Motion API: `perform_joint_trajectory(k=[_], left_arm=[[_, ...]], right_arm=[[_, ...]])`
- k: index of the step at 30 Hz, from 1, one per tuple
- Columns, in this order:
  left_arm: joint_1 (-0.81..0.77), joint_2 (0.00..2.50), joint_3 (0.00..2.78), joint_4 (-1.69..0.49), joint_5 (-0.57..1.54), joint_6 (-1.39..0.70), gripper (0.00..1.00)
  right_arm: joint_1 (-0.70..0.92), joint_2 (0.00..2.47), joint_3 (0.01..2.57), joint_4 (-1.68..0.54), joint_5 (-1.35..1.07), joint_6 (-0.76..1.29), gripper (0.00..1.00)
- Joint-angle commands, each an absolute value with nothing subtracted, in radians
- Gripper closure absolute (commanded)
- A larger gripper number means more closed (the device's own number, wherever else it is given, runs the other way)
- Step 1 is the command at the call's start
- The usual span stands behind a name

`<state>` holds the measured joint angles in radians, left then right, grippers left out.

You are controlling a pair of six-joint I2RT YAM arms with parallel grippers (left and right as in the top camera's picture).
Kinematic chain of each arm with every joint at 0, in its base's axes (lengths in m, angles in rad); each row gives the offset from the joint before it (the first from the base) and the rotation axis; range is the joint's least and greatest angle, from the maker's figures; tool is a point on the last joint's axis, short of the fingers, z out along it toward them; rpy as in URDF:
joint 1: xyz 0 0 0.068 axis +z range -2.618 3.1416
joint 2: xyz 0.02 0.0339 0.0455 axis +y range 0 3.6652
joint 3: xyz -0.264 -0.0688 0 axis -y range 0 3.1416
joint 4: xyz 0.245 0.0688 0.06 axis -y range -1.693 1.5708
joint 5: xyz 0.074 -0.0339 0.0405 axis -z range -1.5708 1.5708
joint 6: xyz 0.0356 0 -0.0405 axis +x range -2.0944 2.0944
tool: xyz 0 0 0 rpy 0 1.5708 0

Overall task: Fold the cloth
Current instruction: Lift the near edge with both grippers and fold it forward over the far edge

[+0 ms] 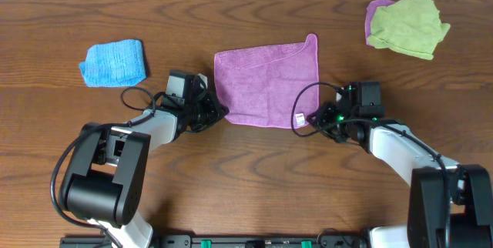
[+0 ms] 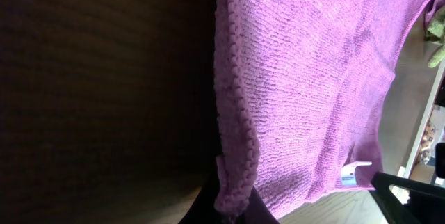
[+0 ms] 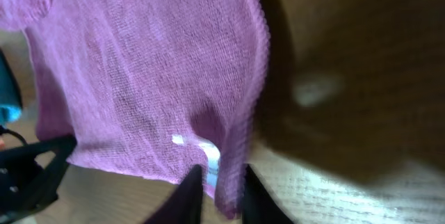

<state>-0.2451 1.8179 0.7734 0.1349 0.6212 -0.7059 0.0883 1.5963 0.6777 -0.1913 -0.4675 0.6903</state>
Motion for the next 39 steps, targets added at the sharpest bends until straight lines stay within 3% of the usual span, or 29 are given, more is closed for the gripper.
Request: perform_joint_trajectory(k=[1, 5, 19, 25, 30, 39], left_arm=[[-0.249, 1.831, 0.764, 0.129, 0.626, -0.691, 0.94], [-0.249, 1.831, 0.764, 0.128, 0.628, -0.688, 0.94], [-0.249, 1.831, 0.764, 0.128, 0.628, -0.688, 0.94], [-0.249, 1.831, 0.764, 0.128, 0.628, -0.688, 0.94], [-0.249, 1.831, 0.764, 0.127, 0.629, -0.688, 0.94], [-0.245, 1.831, 0.764, 0.026, 0.689, -0.611, 0.94]], right_arm=[[0.093, 1.602, 0.674, -0.207, -0.435, 0.683, 0.75], [0.093, 1.602, 0.674, -0.205, -0.405, 0.683, 0.7], [0.093, 1.647, 0.674, -0.138, -0.367, 0.701, 0.69], [0.093, 1.68, 0.674, -0.121, -0.374, 0.703, 0.78], [0.093, 1.681, 0.674, -0.115, -0.374, 0.702, 0.99], [0.092, 1.663, 0.674, -0.144, -0.439, 0.683, 0.99]])
